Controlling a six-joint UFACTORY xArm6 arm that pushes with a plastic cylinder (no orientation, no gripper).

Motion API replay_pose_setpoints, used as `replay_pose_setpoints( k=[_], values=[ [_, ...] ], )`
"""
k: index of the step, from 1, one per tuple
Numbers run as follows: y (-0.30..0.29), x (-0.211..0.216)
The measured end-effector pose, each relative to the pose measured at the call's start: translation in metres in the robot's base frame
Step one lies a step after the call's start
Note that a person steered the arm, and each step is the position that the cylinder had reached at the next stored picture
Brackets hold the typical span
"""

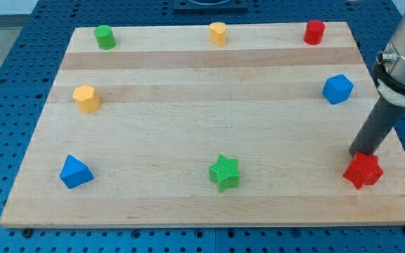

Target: Separate the green circle from the group of blocks

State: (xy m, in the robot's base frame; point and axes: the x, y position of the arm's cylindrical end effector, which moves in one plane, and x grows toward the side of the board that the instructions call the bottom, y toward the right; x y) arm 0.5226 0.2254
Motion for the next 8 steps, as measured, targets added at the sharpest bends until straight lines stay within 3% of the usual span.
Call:
replay_pose_setpoints(
  k=[2, 4, 6, 8],
  values=[
    [0.014, -0.007],
    [0.073, -0.009],
    [0.069, 0.058],
    [0.037, 0.056]
  ],
)
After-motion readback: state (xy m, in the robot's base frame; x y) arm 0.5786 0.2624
